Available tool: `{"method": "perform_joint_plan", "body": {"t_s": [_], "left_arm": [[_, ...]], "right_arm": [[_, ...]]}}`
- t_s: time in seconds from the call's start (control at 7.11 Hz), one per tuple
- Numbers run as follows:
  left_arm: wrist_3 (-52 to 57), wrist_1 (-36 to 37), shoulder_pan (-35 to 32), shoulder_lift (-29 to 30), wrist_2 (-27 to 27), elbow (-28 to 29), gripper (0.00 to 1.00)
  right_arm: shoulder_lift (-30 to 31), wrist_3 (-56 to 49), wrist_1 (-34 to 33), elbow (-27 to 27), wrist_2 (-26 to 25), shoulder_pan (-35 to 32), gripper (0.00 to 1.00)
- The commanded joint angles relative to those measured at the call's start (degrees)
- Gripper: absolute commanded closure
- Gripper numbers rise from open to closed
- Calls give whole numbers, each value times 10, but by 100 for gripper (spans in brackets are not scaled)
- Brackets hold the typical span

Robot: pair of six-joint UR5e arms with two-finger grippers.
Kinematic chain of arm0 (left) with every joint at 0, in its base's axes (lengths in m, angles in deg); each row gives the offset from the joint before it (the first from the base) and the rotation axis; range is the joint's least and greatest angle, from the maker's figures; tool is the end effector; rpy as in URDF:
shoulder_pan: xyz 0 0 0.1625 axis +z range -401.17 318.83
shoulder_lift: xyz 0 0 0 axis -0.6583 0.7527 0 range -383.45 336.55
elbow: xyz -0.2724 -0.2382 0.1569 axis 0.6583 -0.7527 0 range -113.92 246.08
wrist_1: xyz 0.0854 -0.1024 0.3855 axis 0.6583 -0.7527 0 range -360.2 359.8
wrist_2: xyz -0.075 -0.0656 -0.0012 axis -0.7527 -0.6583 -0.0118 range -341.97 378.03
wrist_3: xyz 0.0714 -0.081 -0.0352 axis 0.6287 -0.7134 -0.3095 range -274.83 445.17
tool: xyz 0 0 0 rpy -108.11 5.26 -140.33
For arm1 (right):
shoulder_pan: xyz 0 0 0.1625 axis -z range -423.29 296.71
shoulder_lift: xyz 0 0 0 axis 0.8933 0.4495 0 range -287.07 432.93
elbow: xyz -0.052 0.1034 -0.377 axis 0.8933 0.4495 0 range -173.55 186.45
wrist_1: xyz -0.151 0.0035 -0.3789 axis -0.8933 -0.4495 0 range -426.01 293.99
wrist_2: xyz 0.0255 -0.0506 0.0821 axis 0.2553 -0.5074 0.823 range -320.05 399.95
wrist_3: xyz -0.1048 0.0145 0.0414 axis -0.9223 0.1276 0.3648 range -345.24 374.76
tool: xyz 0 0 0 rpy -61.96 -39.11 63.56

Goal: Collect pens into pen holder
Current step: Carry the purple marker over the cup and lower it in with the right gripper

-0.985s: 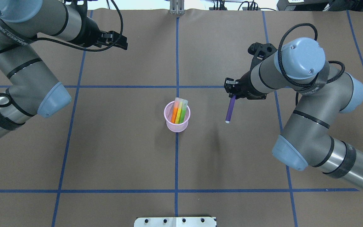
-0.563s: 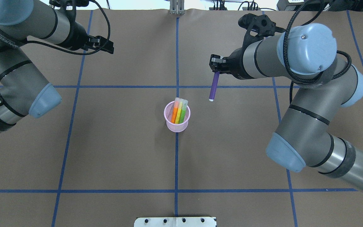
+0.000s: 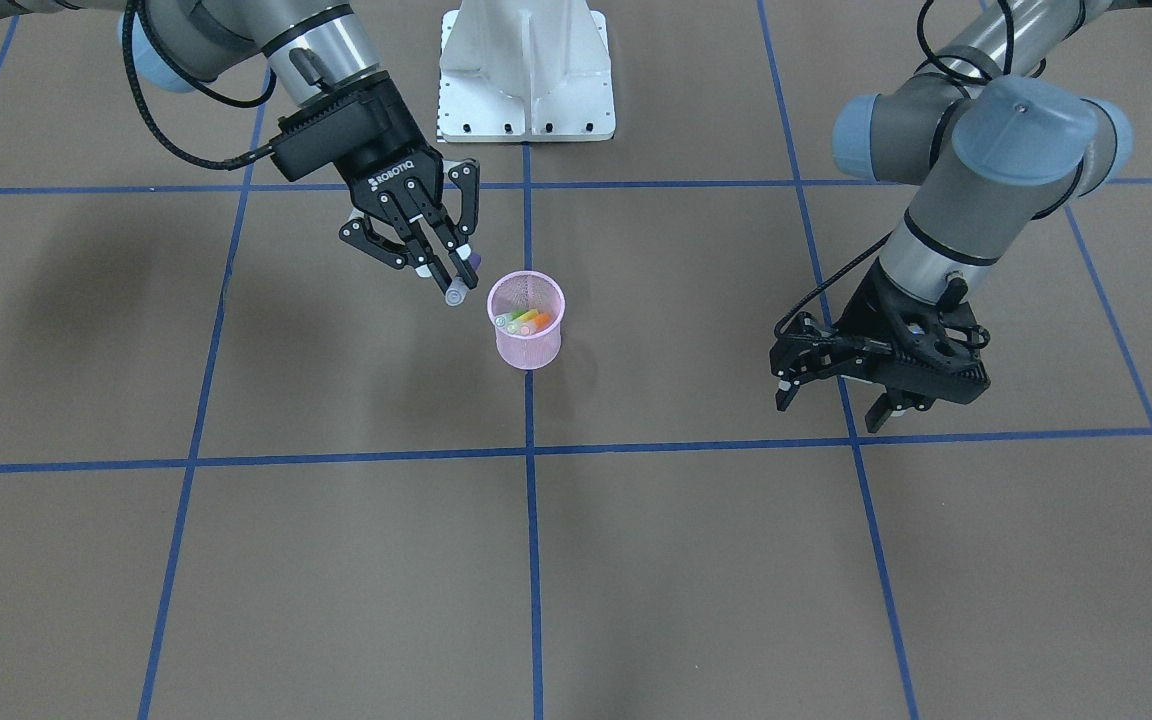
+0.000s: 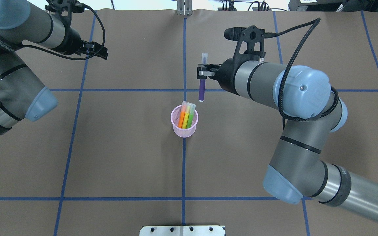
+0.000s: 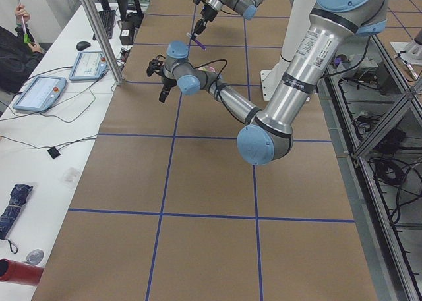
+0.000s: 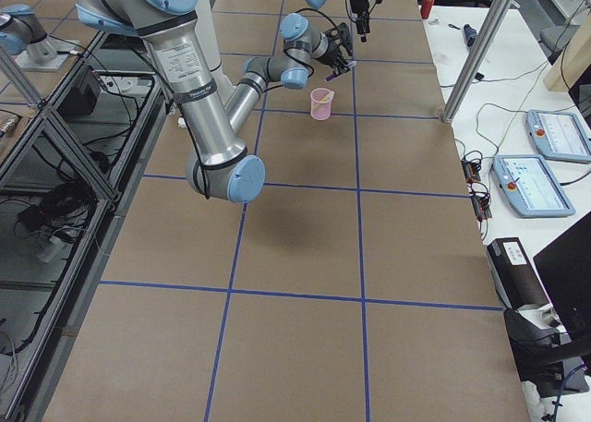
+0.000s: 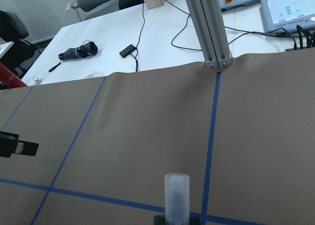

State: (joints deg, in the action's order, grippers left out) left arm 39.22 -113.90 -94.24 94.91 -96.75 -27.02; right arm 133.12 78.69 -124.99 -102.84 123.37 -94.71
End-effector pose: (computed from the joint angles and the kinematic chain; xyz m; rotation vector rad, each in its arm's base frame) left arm 0.3267 -0.5772 0.2855 0.4454 0.9239 0.0646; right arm -0.4159 -0.4255 0.1344 0.7563 -1.1798 0.1579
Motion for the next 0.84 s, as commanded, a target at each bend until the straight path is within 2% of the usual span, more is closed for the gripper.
{"method": "perform_joint_plan", "body": {"t_s": [0.0, 0.28, 0.56, 0.7], "left_arm": [[-1, -4, 0, -1, 0, 11, 0], [1, -4, -1, -1, 0, 24, 0], [5, -5, -1, 4, 4, 48, 1], [40, -2, -7, 3, 5, 50, 1]], "right_arm": [[-5, -27, 109, 67, -28, 21, 100], [-6, -51, 130, 77, -39, 31, 100], [-10, -93, 132, 82, -76, 60, 100], [-10, -93, 131, 86, -82, 72, 100]]}}
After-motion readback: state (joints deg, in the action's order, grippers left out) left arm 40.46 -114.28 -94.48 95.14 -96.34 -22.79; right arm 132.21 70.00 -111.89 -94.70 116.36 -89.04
